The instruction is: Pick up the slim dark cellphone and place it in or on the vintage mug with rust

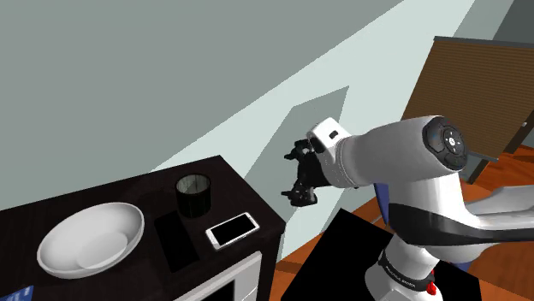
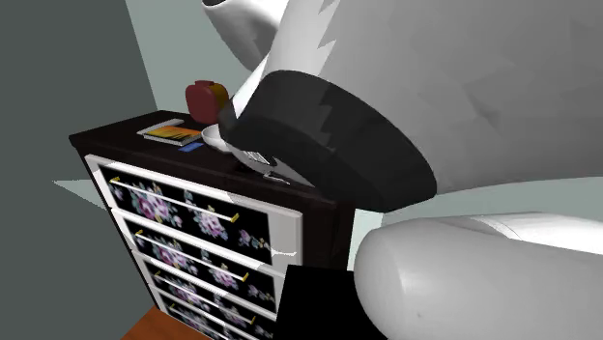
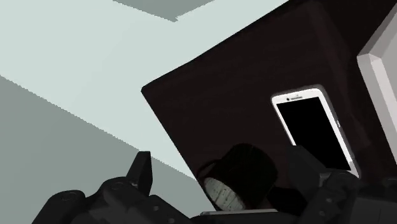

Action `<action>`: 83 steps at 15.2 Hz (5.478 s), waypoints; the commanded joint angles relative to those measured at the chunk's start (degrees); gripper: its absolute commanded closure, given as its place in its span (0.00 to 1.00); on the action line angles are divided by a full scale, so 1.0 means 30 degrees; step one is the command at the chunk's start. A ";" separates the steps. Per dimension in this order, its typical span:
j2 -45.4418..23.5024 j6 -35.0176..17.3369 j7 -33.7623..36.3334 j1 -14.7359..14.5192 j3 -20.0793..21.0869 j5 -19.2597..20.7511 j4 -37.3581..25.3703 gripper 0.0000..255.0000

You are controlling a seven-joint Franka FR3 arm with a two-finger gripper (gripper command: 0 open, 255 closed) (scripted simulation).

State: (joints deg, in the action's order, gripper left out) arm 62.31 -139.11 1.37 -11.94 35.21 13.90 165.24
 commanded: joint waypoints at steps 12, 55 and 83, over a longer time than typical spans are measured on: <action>0.6204 -1.4726 1.2621 0.7120 1.9204 0.5193 0.2854 0.00; 1.1745 -2.0846 0.9211 1.1438 2.1493 0.0707 0.1944 1.00; 0.9400 -2.6059 0.4112 2.2113 1.5386 0.1862 -0.3050 1.00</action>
State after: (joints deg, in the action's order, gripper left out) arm 90.22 -215.59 13.74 50.93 80.78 20.38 157.83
